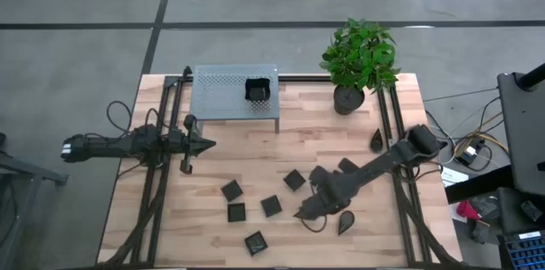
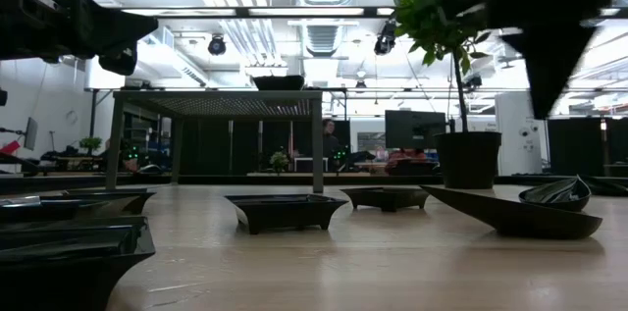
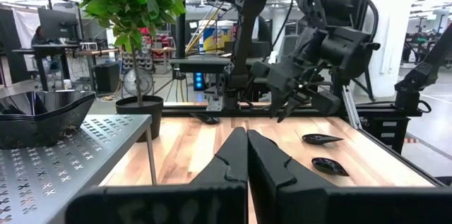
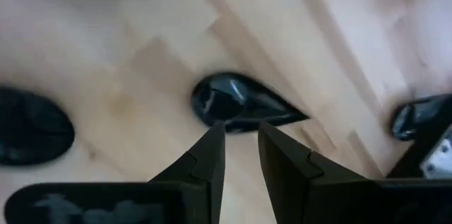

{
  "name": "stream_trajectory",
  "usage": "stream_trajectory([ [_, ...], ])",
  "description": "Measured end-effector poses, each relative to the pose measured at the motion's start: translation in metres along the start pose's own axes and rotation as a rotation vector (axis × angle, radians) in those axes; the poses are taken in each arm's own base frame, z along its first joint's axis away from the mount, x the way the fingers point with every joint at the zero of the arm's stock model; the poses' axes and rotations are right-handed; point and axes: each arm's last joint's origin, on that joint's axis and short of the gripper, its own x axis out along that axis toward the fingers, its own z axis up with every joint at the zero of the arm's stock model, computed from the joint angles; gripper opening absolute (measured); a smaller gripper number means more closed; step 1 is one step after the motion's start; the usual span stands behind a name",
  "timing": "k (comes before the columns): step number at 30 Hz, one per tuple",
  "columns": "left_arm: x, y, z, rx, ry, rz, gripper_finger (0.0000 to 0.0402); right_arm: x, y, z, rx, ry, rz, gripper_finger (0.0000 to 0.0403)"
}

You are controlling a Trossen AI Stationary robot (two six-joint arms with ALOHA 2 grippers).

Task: Pick & Place Mini shaped plates
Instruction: Put the drop-shaped plate on the shelf

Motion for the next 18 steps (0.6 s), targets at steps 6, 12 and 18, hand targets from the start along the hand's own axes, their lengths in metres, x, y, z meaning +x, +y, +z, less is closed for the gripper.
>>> stream_trajectory([
  [6, 0.000, 0.000, 0.000, 0.000, -0.001, 0.000, 0.0000, 0.011, -0.003, -0.032, -0.282, -0.024, -0.001, 0.0082],
  [12, 0.000, 0.000, 0.000, 0.000, 0.000, 0.000, 0.0000, 0.034, -0.005, -0.059, -0.578, -0.019, -0.057, 0.0082],
  [18, 0.000, 0.000, 0.000, 0.000, 0.000, 0.000, 0.0000, 0.044, -0.008, -0.062, -0.617, -0.053, -0.099, 0.0082],
])
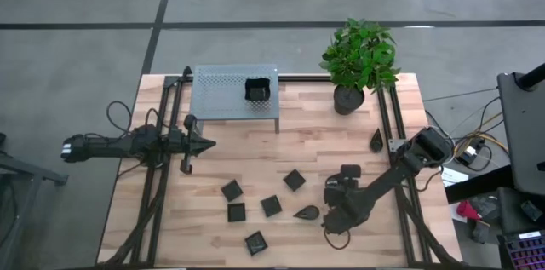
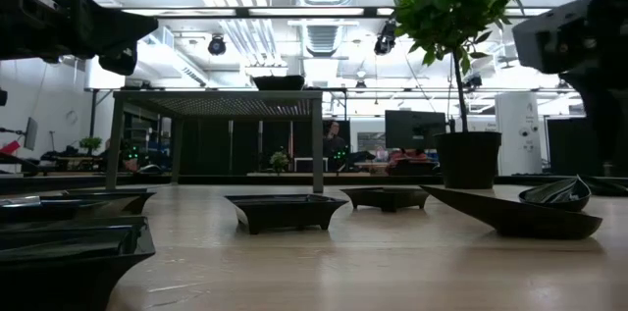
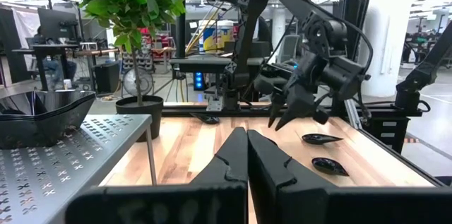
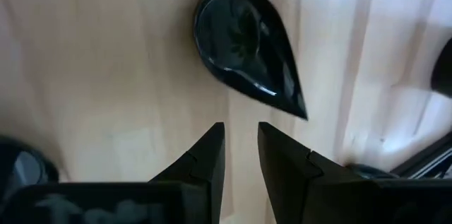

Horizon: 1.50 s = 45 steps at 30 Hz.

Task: Pick & Place Mini shaped plates
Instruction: Put the drop-shaped plate on the shelf

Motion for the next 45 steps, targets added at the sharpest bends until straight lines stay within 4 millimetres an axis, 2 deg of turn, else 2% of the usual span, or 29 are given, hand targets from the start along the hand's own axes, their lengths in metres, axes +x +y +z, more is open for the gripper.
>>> stream_trajectory([
  [4, 0.000, 0.000, 0.000, 0.000, 0.000, 0.000, 0.0000, 0.005, 0.003, 0.002, -0.030, -0.061, 0.002, 0.0082],
  [10, 0.000, 0.000, 0.000, 0.000, 0.000, 0.001, 0.0000, 0.015, 0.007, 0.002, -0.224, -0.099, 0.011, 0.0082],
  [20, 0.000, 0.000, 0.000, 0.000, 0.001, 0.000, 0.0000, 0.026, 0.007, -0.001, -0.235, -0.109, -0.001, 0.0082],
  [28, 0.000, 0.000, 0.000, 0.000, 0.001, 0.000, 0.0000, 0.026, 0.007, 0.001, -0.310, -0.129, -0.024, 0.0081],
  [39, 0.000, 0.000, 0.000, 0.000, 0.002, 0.000, 0.0000, 0.026, 0.006, 0.003, -0.305, -0.150, -0.037, 0.0048],
  [45, 0.000, 0.000, 0.000, 0.000, 0.002, 0.000, 0.0000, 0.026, 0.009, 0.006, -0.305, -0.182, -0.015, 0.0044],
])
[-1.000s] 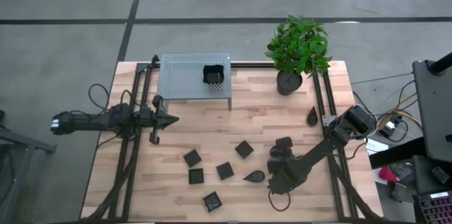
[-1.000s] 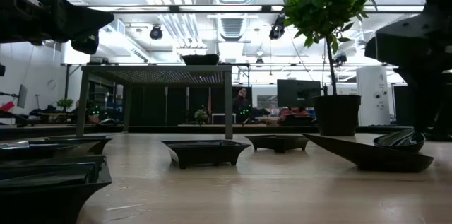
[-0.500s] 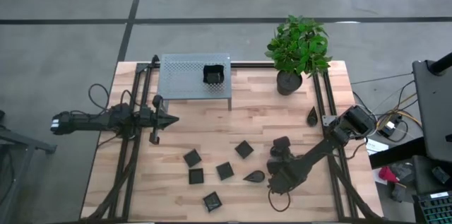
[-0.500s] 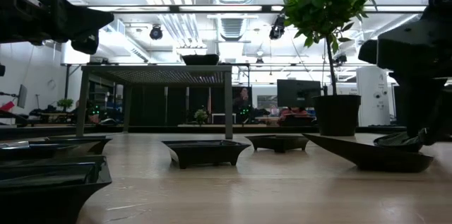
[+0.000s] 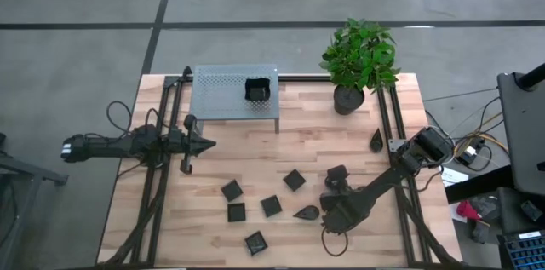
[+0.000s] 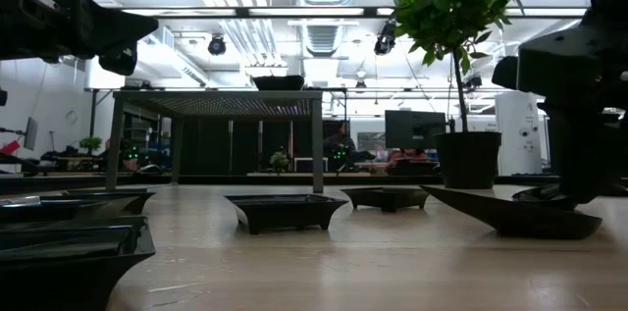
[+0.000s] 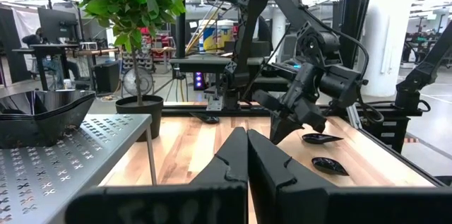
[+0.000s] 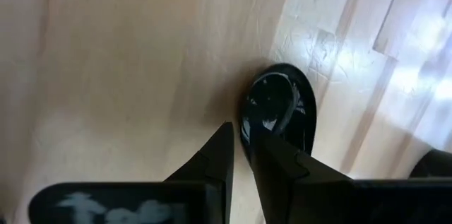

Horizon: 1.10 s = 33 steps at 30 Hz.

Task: Pick & Place Mini shaped plates
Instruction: Put the drop-shaped plate on the shelf

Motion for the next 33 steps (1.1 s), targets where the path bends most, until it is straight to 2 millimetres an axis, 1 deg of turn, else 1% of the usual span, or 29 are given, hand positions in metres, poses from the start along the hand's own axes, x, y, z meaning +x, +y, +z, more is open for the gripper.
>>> stream_trajectory([
  [5, 0.000, 0.000, 0.000, 0.000, 0.000, 0.000, 0.0000, 0.003, 0.000, 0.000, 0.006, -0.005, 0.004, 0.0041],
  [13, 0.000, 0.000, 0.000, 0.000, 0.000, 0.000, 0.0000, 0.003, -0.001, 0.000, 0.011, -0.005, 0.005, 0.0013],
  [18, 0.000, 0.000, 0.000, 0.000, 0.000, 0.000, 0.0000, 0.002, -0.001, 0.001, 0.013, -0.012, 0.001, 0.0009],
  [22, 0.000, 0.000, 0.000, 0.000, 0.000, 0.000, 0.0000, -0.006, -0.004, 0.009, 0.005, -0.068, -0.061, 0.0008],
  [26, 0.000, 0.000, 0.000, 0.000, 0.000, 0.000, 0.0000, -0.021, -0.009, 0.023, -0.038, -0.158, -0.149, 0.0008],
  [29, 0.000, 0.000, 0.000, 0.000, 0.000, 0.000, 0.0000, -0.033, -0.018, 0.036, -0.054, -0.219, -0.220, 0.0008],
  [33, 0.000, 0.000, 0.000, 0.000, 0.000, 0.001, 0.0000, -0.048, -0.034, 0.054, -0.103, -0.269, -0.296, 0.0008],
])
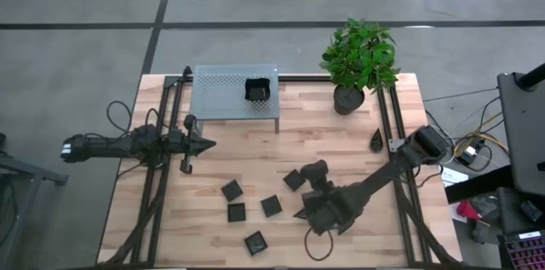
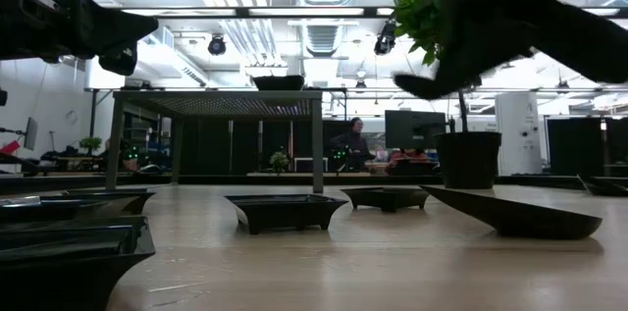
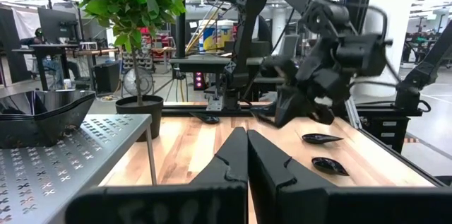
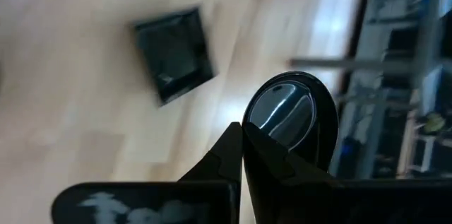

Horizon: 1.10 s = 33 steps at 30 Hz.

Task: Pick & Place Mini shaped plates
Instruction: Put the drop-shaped plate on the shelf

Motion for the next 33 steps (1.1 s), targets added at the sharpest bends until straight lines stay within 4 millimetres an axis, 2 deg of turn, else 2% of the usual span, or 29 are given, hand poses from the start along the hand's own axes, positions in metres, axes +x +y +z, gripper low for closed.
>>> stream_trajectory([
  [9, 0.000, 0.000, 0.000, 0.000, 0.000, 0.000, 0.0000, 0.003, -0.056, 0.034, -0.088, -0.075, -0.050, 0.0008],
  [20, 0.000, 0.000, 0.000, 0.000, 0.000, 0.000, 0.0000, 0.019, -0.137, 0.070, -0.323, -0.265, -0.174, 0.0008],
  [26, 0.000, 0.000, 0.000, 0.000, 0.000, 0.000, 0.0000, 0.035, -0.182, 0.074, -0.305, -0.383, -0.207, 0.0008],
  [30, 0.000, 0.000, 0.000, 0.000, 0.000, 0.000, 0.0000, 0.044, -0.209, 0.074, -0.199, -0.489, -0.214, 0.0008],
  [33, 0.000, 0.000, 0.000, 0.000, 0.000, 0.000, 0.0000, 0.053, -0.223, 0.069, -0.108, -0.499, -0.219, 0.0008],
])
